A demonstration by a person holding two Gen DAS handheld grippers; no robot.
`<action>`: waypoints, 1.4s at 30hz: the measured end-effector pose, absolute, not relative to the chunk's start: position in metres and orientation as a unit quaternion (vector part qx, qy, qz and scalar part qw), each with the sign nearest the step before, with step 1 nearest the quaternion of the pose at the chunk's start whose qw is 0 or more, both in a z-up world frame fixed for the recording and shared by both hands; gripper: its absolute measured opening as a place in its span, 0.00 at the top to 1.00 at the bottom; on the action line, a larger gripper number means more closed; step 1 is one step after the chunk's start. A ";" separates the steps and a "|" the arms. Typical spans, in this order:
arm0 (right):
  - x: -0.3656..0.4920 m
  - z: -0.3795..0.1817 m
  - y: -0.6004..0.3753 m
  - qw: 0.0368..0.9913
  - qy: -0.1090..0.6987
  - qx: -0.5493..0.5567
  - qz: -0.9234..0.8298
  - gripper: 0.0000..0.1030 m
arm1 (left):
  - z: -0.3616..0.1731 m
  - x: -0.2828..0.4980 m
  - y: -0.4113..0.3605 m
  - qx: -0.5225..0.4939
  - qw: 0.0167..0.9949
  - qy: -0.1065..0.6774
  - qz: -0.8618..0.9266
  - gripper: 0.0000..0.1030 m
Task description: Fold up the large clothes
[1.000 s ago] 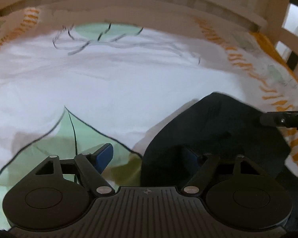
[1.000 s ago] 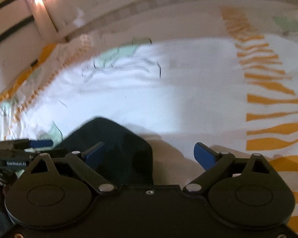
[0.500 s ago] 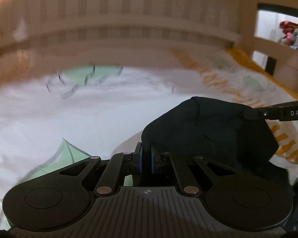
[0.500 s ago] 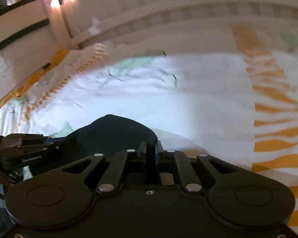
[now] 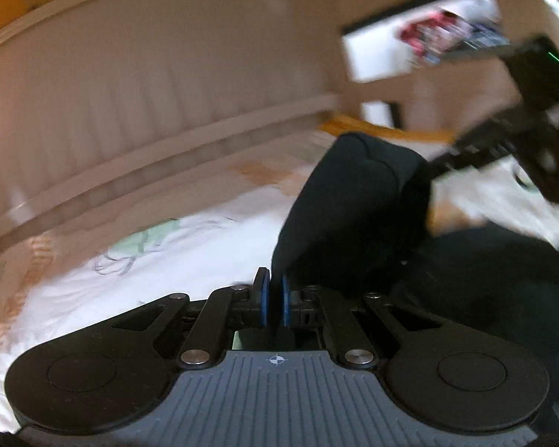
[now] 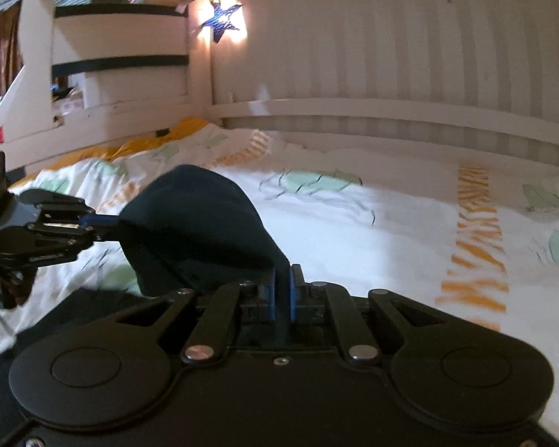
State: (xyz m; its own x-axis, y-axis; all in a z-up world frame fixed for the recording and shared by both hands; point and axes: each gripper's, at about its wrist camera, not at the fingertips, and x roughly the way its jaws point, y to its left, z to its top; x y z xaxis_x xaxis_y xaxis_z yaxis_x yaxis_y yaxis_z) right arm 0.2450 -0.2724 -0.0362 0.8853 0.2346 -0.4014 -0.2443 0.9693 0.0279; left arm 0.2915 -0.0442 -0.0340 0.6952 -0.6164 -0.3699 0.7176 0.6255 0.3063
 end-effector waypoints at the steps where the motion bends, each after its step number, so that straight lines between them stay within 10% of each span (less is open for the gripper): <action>1: 0.233 -0.040 -0.269 0.969 0.214 -0.017 0.123 0.88 | -0.040 0.276 -0.043 0.239 0.884 0.116 -0.385 0.93; 8: 0.180 -0.084 -0.244 0.940 0.310 -0.066 0.127 0.86 | -0.069 0.224 -0.039 0.264 0.844 0.194 -0.424 0.93; 15: 0.153 -0.073 -0.243 0.939 0.326 -0.035 0.105 0.56 | -0.039 0.237 -0.024 0.145 0.858 0.281 -0.405 0.89; 19: 0.151 -0.058 -0.251 0.944 0.316 0.032 0.089 0.42 | -0.031 0.253 -0.004 0.008 0.869 0.327 -0.371 0.46; 23: 0.160 -0.065 -0.257 0.928 0.342 0.130 0.064 0.34 | -0.049 0.272 -0.002 -0.138 0.856 0.385 -0.315 0.37; 42: 0.196 -0.109 -0.270 0.885 0.363 0.290 -0.008 0.33 | -0.091 0.322 -0.025 -0.213 0.854 0.404 -0.250 0.46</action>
State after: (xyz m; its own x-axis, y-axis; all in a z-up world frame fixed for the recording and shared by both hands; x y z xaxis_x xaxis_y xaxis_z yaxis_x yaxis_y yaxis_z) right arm 0.1958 -0.2704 -0.1093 0.7359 0.1973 -0.6477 0.2241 0.8317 0.5080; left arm 0.3224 -0.0247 -0.0908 0.5494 -0.5988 -0.5827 0.2549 0.7843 -0.5656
